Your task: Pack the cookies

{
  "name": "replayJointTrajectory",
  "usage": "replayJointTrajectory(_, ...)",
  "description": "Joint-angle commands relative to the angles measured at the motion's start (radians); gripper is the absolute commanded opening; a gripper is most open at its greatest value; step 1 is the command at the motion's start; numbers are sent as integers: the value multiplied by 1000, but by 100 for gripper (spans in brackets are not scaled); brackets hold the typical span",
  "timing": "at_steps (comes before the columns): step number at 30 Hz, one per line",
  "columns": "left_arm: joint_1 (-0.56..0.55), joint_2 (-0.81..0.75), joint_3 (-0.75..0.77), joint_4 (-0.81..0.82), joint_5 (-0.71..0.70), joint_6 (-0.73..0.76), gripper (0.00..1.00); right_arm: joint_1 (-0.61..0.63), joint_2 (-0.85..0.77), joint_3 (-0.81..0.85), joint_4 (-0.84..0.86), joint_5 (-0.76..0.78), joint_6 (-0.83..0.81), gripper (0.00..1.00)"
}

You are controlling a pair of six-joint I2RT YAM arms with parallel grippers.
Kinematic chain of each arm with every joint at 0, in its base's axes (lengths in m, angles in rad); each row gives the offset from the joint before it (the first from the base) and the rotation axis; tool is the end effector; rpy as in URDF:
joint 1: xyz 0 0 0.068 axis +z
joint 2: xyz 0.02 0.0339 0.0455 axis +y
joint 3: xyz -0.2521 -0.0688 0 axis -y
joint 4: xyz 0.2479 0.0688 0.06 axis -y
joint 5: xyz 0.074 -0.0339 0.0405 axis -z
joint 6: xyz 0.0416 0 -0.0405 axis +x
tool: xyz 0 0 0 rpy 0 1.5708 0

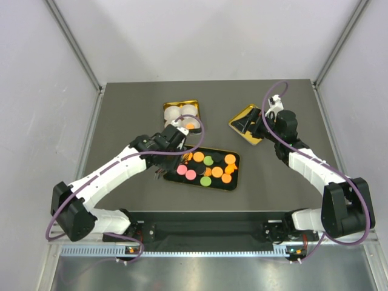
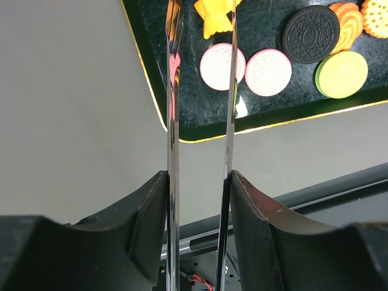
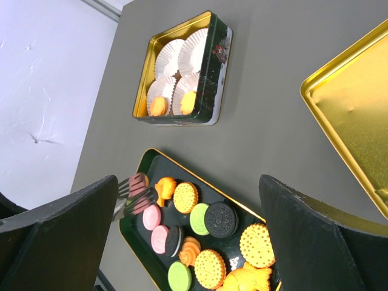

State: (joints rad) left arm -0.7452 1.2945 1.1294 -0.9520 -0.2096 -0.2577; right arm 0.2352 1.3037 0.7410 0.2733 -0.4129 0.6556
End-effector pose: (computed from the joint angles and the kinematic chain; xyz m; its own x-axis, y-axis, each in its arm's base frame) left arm 0.1939 -0.1672 0.2714 -0.7907 0.3904 -0.4715 0.4082 0.9103 0.0691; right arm 0.2904 0.0867 0.2432 -0.5781 0.4357 -0.6899 -0.2965 0.6756 0.6751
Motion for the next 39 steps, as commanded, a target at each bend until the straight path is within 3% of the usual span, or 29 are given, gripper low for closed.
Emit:
replayJointTrajectory(1,-2,20,44,21,6,21,49,12,-9,46,26,0,-14,100)
replayJointTrajectory(27,0,97,35,102,-10,31,52,10,-4,51,24,2,-16,100)
replayJointTrajectory(39,0,83,53,73,-16,34,28,12,-1,52,24,-1,-14,100)
